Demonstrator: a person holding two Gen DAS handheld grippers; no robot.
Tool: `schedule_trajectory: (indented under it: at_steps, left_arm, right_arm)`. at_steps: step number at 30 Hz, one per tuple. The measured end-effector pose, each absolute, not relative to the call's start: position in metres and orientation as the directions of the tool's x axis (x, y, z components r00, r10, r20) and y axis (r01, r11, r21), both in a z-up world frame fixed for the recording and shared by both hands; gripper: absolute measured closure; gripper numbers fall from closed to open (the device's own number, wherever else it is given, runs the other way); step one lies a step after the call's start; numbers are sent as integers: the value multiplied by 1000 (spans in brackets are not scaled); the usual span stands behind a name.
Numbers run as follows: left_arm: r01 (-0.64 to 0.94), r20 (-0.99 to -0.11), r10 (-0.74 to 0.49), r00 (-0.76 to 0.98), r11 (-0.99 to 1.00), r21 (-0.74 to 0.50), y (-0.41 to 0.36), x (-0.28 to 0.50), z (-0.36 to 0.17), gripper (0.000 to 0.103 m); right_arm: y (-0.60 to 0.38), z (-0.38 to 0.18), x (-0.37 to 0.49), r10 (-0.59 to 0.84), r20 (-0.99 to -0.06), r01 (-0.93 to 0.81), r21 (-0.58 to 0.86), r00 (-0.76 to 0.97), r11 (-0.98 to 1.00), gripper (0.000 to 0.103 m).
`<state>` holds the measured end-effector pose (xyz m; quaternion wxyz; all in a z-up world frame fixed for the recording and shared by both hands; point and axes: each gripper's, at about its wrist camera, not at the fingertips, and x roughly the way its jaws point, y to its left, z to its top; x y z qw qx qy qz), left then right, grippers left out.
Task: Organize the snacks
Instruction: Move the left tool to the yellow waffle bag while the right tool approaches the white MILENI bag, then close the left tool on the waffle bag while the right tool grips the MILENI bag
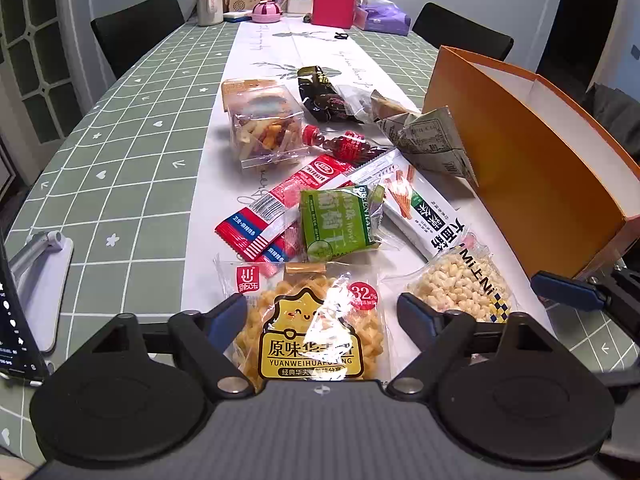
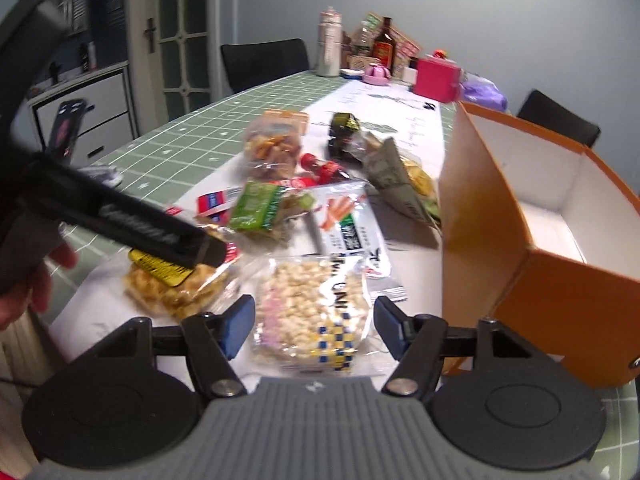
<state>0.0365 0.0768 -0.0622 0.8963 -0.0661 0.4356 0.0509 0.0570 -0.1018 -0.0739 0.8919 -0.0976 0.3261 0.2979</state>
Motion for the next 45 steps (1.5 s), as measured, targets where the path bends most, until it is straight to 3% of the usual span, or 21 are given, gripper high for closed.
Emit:
schedule_trajectory:
  at_steps: [7,10,14,38,45]
  left_arm:
    - [-127,-775,46,630,991,-45,68,35,-64,11]
    - [-109,-774,48,632,994,-27,63,36,-68,7]
    - [-81,-777,74,625,996,31,54,38,-74,2]
    - [-62,-782,99,616,995,77,56,40,-98,0]
    - [-26,-794,120,596,991,130,47,41,-92,11]
  right_arm:
    - [-108,-84,67,489,-638,-578,83,595,812,26]
    - [-109,-87,67,504,-635,-594,88,585,800,18]
    - [-108,-93,66,508,-646,-607,86,570,790,15]
    - [-103,-109,68,476,-683,-608,58,554,791,20]
    - [-101,-105,72,454,-716,-606,54,531,794,26]
